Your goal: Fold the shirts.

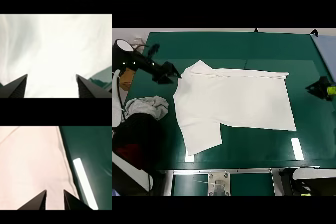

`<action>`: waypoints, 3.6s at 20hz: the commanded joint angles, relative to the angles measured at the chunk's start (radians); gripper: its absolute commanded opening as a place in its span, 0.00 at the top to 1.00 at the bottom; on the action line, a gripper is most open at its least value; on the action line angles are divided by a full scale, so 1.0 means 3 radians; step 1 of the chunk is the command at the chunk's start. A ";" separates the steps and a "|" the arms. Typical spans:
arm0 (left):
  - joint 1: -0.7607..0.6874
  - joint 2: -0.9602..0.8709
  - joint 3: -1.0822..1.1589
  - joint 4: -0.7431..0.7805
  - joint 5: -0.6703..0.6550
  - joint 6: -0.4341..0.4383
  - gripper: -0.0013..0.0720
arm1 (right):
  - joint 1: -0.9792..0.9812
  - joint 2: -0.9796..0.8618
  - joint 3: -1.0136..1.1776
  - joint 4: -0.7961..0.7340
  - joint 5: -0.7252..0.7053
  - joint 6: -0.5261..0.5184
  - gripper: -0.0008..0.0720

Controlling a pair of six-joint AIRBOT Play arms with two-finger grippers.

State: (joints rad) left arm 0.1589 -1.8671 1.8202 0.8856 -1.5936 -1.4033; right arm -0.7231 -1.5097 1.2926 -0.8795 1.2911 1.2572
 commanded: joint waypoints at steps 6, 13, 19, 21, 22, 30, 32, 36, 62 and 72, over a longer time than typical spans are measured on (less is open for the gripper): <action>0.0038 0.1564 -0.2340 0.0865 0.0547 0.0080 0.00 | -0.0982 0.0567 -0.1452 -0.0154 -0.0076 -0.0395 0.59; 0.0038 0.1790 -0.3558 0.0178 0.1616 0.0275 0.00 | -0.0885 0.0521 -0.1872 -0.0140 -0.0479 -0.0567 0.59; 0.0038 0.1624 -0.3806 -0.0706 0.1999 0.0800 0.01 | -0.0670 0.0375 -0.1872 -0.0127 -0.0553 -0.0615 0.59; 0.0038 0.1450 -0.3805 -0.1036 0.1778 0.1095 0.29 | -0.0635 0.0318 -0.1872 -0.0127 -0.0549 -0.0618 0.59; 0.0038 0.1401 -0.3787 -0.1052 0.1710 0.1162 0.34 | -0.0635 0.0312 -0.1872 -0.0128 -0.0548 -0.0618 0.59; 0.0038 0.1403 -0.3408 -0.0484 0.1620 0.1020 0.95 | -0.0585 0.0151 -0.1872 -0.0137 -0.0420 -0.0697 0.44; 0.0038 0.1403 -0.3409 -0.0479 0.1658 0.1045 0.95 | -0.0491 0.0062 -0.1872 -0.0137 -0.0376 -0.0743 0.44; 0.0038 0.1403 -0.3409 -0.0479 0.1717 0.1044 0.95 | -0.0268 -0.0084 -0.1871 -0.0139 -0.0264 -0.0769 0.45; 0.0038 0.1962 -0.2825 -0.0754 0.1301 0.1151 0.95 | -0.0270 0.0546 -0.1076 0.0813 0.0395 -0.0913 0.97; 0.0038 0.3307 0.0558 -0.1352 0.1333 0.1061 0.95 | -0.0278 0.2302 0.1343 0.2015 -0.0511 -0.0724 0.97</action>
State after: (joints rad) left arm 0.1699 -0.9348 1.7149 0.4965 -1.2060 -1.0672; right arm -0.8066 -0.9398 1.5158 -0.3325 1.2667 1.0214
